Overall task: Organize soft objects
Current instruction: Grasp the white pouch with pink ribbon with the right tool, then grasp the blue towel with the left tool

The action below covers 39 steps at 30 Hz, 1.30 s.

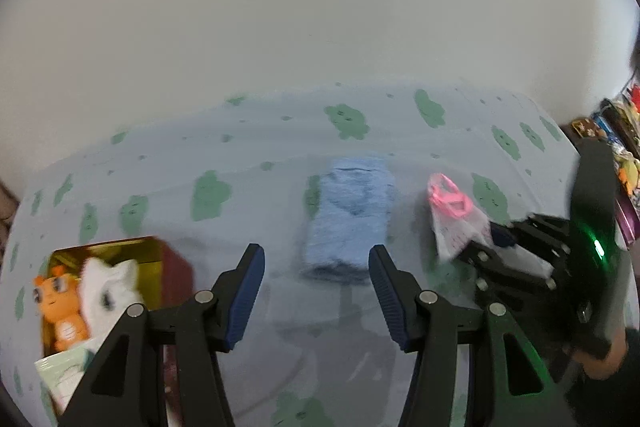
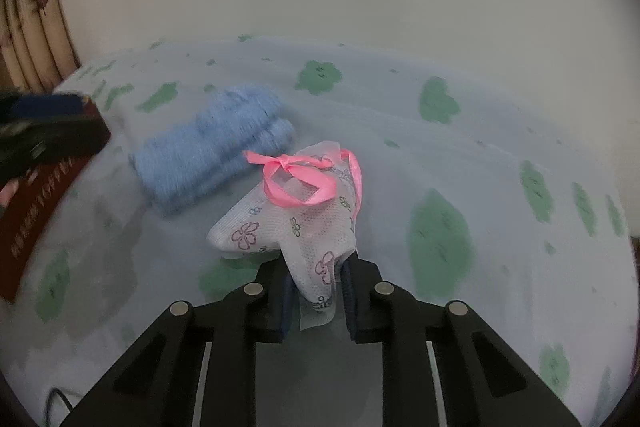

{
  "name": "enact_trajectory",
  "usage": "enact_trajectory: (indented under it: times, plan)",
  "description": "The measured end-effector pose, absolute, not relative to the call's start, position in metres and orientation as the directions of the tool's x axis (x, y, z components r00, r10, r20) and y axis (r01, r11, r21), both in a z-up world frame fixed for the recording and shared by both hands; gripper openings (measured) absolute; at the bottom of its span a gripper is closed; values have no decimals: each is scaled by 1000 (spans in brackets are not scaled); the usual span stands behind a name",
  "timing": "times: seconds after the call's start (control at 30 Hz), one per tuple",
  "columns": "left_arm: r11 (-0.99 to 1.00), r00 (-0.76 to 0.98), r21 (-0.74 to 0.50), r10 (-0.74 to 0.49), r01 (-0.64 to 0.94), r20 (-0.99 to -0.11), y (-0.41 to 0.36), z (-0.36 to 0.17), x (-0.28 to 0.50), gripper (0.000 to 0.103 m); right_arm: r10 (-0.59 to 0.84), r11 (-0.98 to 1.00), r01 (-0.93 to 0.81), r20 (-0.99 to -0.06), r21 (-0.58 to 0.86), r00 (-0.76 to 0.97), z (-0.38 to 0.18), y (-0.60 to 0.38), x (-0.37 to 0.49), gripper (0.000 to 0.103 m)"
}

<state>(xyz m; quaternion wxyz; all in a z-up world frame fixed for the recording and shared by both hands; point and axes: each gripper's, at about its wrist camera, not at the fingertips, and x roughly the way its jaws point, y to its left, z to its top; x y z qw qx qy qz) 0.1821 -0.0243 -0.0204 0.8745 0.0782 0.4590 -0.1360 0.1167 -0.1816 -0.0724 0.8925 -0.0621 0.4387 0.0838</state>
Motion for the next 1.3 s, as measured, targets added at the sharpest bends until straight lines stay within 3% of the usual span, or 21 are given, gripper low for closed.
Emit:
enact_trajectory:
  times: [0.3,0.77,0.8,0.87,0.93,1.3]
  plan:
    - [919,457,-56,-246,390,-855,-57,-53,212,56,72,989,-148,-789,-24,611,-73,-202,73,18]
    - [945,497,15,-158,327,-853,-56,-86,244,59,53,988,-145,-792,-44,608,-76,-197,76,19]
    - [946,496,6,-164,324,-853,-55,-85,243,57,51,988,-145,-792,-47,609,-76,-197,76,19]
    - [949,513,32,-141,314,-847,-54,-83,239,31,48,988,-145,-792,-52,609,-76,-196,76,20]
    - [947,517,45,-134,319,-846,-52,-80,237,24,47,988,-145,-792,-52,609,-76,-196,76,20]
    - [951,525,41,-133,307,-841,-49,-59,208,21,32,987,-144,-791,-71,611,-76,-193,74,20]
